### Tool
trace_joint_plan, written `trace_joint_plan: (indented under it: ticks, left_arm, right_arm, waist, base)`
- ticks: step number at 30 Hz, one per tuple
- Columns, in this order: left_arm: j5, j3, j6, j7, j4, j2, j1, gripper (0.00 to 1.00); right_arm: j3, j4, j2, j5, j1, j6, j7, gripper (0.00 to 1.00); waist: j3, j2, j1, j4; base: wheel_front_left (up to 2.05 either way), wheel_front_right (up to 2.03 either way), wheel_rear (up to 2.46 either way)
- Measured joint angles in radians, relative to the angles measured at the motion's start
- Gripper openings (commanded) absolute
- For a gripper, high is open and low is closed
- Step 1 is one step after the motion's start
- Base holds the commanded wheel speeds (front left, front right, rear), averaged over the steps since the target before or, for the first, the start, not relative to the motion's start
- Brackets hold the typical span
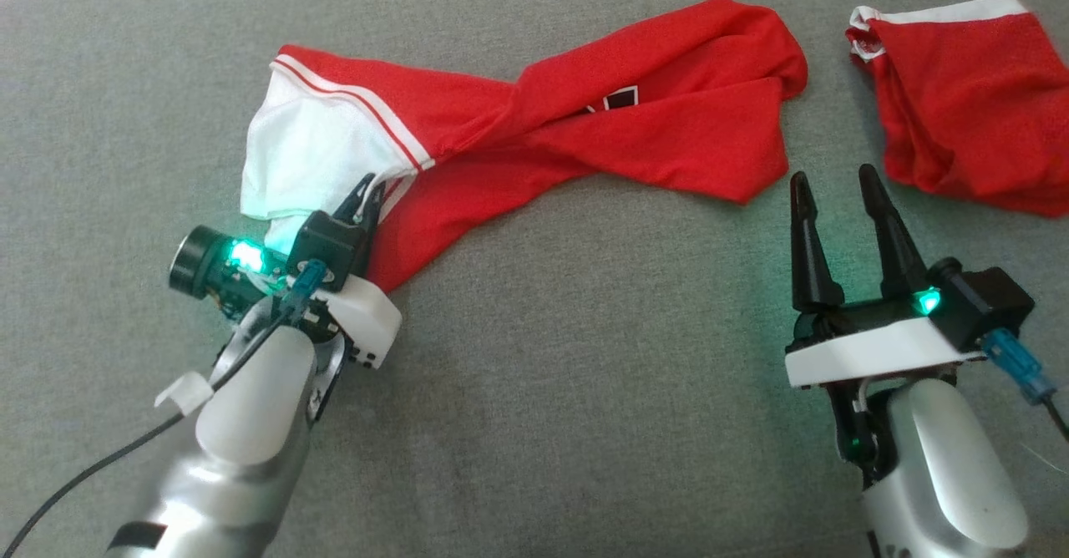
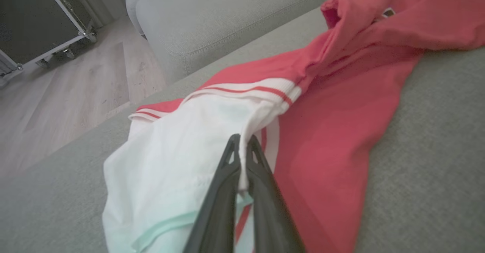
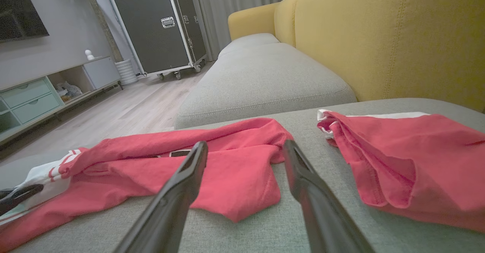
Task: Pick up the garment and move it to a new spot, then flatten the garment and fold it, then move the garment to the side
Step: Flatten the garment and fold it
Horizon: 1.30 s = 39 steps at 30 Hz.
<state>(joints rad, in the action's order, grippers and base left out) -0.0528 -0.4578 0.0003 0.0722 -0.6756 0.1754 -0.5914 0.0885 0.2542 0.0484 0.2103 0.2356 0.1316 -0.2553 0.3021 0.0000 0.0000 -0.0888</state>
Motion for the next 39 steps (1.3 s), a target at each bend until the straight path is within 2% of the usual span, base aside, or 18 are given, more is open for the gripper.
trace_joint_plan:
  ticks: [5, 9, 18, 24, 25, 26, 27, 32, 39]
  left_arm:
    - [-0.018, 0.008, 0.001, 0.036, 0.016, 0.011, -0.021, 0.0]
    - [-0.018, 0.01, -0.011, 0.03, 0.05, 0.054, -0.08, 0.0]
    - [0.031, -0.018, -0.115, -0.156, 0.076, 0.217, -0.386, 0.0]
    - [0.019, -0.14, -0.133, -0.225, -0.013, 0.3, -0.553, 0.0]
    - [0.002, -0.16, -0.133, -0.225, -0.03, 0.308, -0.574, 0.09]
    - [-0.019, -0.172, -0.133, -0.214, -0.065, 0.316, -0.616, 0.93]
    - [-0.027, -0.172, -0.133, -0.203, -0.084, 0.317, -0.64, 1.0]
    - [-0.061, -0.15, -0.126, -0.098, -0.165, 0.306, -0.704, 1.0]
    - [-0.182, -0.059, -0.093, 0.072, -0.247, 0.244, -0.636, 1.0]
  right_arm:
    - [0.008, 0.005, 0.0, 0.001, 0.0, 0.0, 0.0, 1.0]
    - [0.01, 0.005, 0.0, 0.009, 0.0, 0.0, 0.0, 1.0]
    - [0.06, -0.011, 0.0, 0.054, 0.043, 0.0, 0.0, 1.0]
    - [0.091, -0.039, 0.0, 0.095, 0.105, 0.0, 0.0, 1.0]
    - [0.092, -0.044, 0.0, 0.1, 0.11, 0.0, 0.0, 1.0]
    - [0.091, -0.049, 0.0, 0.107, 0.118, 0.0, 0.0, 1.0]
    - [0.09, -0.049, 0.0, 0.107, 0.122, 0.0, 0.0, 1.0]
    - [0.078, -0.051, 0.0, 0.106, 0.124, 0.0, 0.0, 1.0]
    - [0.043, -0.039, 0.0, 0.056, 0.122, 0.0, 0.0, 1.0]
  waist:
    - [-0.01, 0.0, 0.0, -0.003]
    - [-0.013, 0.0, -0.0001, -0.01]
    - [0.042, 0.0, 0.0, -0.057]
    - [0.113, 0.0, 0.0001, -0.12]
    - [0.125, 0.0, 0.0001, -0.131]
    - [0.151, 0.0, 0.0002, -0.149]
    - [0.163, 0.0, 0.0002, -0.156]
    - [0.197, -0.0001, 0.0004, -0.173]
    - [0.148, 0.0, 0.0, -0.127]
  base:
    - [0.0, 0.0, 0.0]
    - [0.0, 0.0, 0.0]
    - [0.0, 0.0, 0.0]
    - [0.0, 0.0, 0.0]
    - [0.0, 0.0, 0.0]
    - [0.0, 0.0, 0.0]
    - [0.0, 0.0, 0.0]
    - [0.0, 0.0, 0.0]
    - [0.0, 0.0, 0.0]
